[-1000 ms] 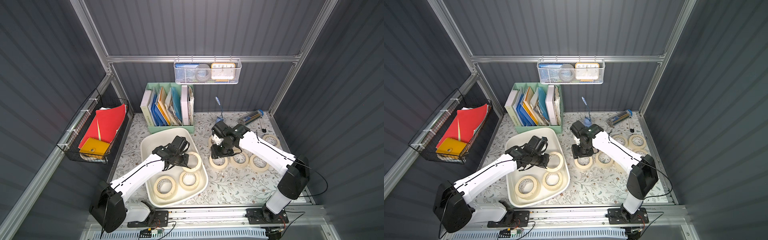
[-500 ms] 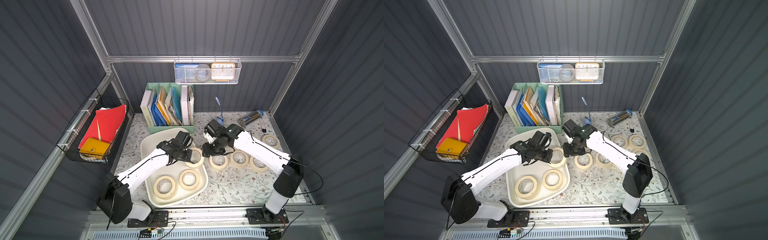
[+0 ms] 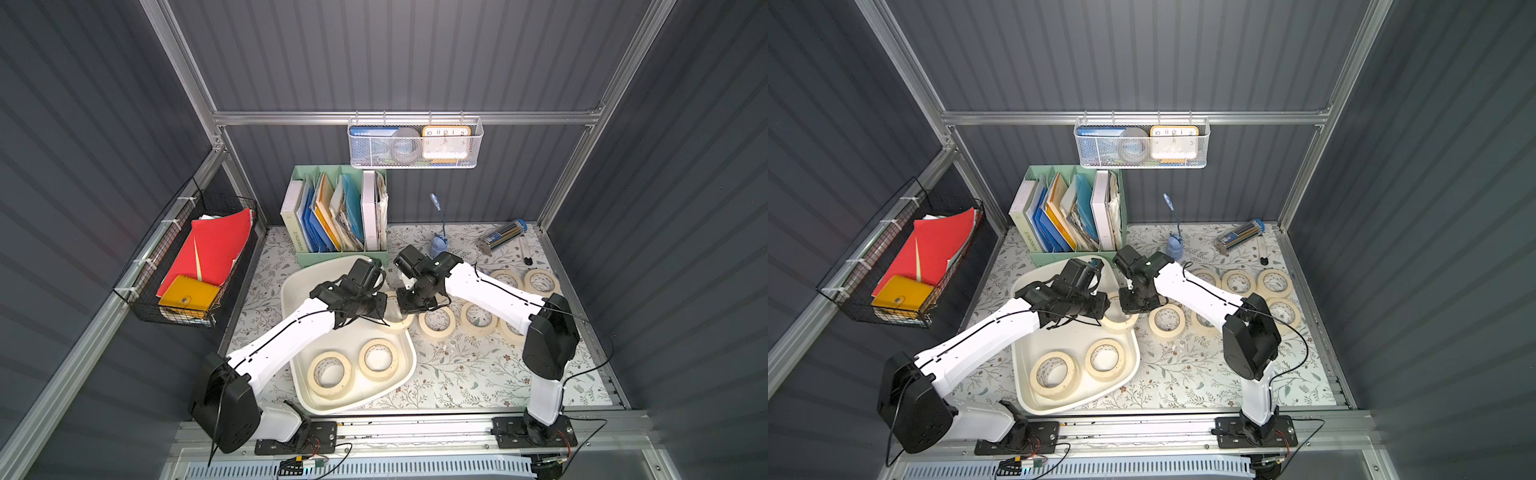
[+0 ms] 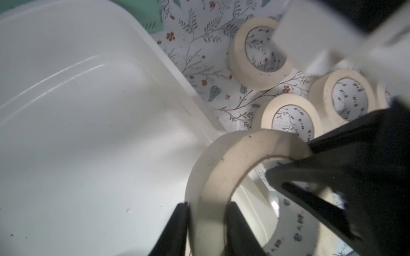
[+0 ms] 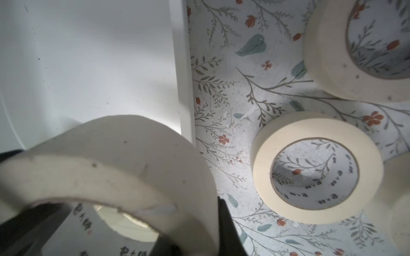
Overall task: Take out the art tape in the storage box
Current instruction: Pick up the art tape from the storage box, then place the art tape at the center of the board.
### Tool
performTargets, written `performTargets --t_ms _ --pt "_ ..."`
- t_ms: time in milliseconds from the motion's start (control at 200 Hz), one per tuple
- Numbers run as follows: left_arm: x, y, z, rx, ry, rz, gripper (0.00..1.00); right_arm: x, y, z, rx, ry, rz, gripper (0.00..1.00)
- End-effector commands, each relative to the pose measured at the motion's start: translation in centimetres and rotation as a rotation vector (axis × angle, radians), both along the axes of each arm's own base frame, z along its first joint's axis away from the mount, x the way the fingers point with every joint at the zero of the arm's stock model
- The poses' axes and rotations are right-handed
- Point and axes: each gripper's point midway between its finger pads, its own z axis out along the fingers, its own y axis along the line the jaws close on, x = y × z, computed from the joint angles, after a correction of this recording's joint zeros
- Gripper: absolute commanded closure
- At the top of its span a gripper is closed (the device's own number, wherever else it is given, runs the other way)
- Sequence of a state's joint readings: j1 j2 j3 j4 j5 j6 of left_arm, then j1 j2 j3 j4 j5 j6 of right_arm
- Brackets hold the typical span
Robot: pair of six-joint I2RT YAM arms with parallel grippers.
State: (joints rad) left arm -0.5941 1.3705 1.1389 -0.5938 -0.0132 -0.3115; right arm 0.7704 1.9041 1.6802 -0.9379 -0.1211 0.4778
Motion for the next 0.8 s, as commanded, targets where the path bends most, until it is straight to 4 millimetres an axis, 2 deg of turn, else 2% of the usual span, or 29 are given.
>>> performTargets --t_ms 0,95,130,295,440,630,695,790 --pt "-0.4 -0.5 1.3 -0.056 -0.035 -0.031 0.26 1.0 -0.4 2.4 0.026 -0.068 -0.034 1.00" --pt "-0.5 -0.5 2.4 -0.080 -0.084 -0.050 0.05 0.8 -2.6 2.7 -0.017 -0.074 -0.071 1.00" --pt "-0.5 -0.5 2.9 -0.084 -0.106 -0.052 0.00 0.6 -3.4 2.8 -0.030 -0.077 -0.087 1.00" --pt "-0.4 0.4 4.5 -0.096 -0.182 -0.020 0.00 -1.1 -9.0 3.6 -0.112 -0.095 -0.185 1.00" --pt "0.2 1.0 4.4 -0.051 -0.202 -0.002 0.00 -4.0 -14.9 3.7 -0.200 -0.073 -0.305 1.00" --pt "1.2 -0.1 3.6 -0.066 -0.205 -0.017 0.00 -7.8 -24.3 1.9 -0.269 -0.036 -0.589 1.00" --pt "1.5 -0.4 3.4 -0.076 -0.209 -0.022 0.00 -9.0 -27.6 0.8 -0.288 -0.052 -0.711 1.00" --pt "1.9 -0.7 3.4 -0.075 -0.213 -0.026 0.00 -10.7 -31.5 -1.2 -0.273 -0.032 -0.888 1.00"
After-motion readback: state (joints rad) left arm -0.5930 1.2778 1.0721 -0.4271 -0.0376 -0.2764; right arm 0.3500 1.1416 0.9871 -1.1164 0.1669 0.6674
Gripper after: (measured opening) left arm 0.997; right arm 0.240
